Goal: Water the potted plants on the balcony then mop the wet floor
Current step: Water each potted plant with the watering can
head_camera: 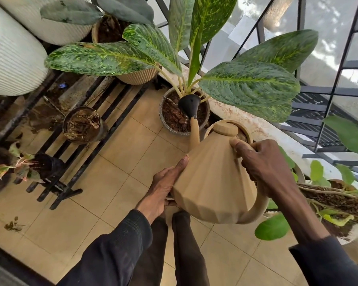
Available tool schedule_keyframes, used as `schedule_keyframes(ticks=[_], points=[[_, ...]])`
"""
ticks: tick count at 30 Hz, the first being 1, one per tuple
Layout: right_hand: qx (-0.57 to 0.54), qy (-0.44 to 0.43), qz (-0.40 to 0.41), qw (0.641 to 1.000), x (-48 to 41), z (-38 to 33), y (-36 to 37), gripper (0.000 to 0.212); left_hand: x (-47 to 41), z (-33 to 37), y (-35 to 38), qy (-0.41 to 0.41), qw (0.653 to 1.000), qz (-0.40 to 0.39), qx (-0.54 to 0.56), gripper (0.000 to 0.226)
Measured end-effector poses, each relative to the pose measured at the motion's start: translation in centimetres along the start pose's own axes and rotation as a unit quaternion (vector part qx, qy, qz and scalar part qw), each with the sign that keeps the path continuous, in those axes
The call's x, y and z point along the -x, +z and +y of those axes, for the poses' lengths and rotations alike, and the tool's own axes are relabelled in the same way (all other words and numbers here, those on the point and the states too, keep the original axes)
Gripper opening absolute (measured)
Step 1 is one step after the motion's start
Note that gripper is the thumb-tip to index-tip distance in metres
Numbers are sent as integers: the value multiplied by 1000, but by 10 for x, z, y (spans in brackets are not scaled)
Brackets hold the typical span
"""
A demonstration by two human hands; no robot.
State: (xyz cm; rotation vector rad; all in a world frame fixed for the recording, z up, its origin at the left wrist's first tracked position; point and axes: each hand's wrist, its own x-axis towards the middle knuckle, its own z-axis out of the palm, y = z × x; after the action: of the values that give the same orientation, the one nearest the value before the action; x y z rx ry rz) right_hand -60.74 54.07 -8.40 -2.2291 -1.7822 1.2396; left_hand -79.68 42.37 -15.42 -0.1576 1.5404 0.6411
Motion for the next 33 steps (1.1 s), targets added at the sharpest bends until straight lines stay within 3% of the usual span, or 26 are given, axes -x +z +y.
schedule_keyframes(ticks=[5,15,25,33], points=[[3,4,-3,1000,-3,0,0,68,-3,0,1,0,1000,-1,-1,60],[-31,7,-10,999,3,-1,4,53,-7,0,-5,2,1000,-8,-26,64],[-70,0,21,997,16,12,13,51,-17,-13,-8,1,999,-20,-34,94],[-106,-18,72,992,33,25,23,60,-17,-14,-12,26,999,-25,-23,110]])
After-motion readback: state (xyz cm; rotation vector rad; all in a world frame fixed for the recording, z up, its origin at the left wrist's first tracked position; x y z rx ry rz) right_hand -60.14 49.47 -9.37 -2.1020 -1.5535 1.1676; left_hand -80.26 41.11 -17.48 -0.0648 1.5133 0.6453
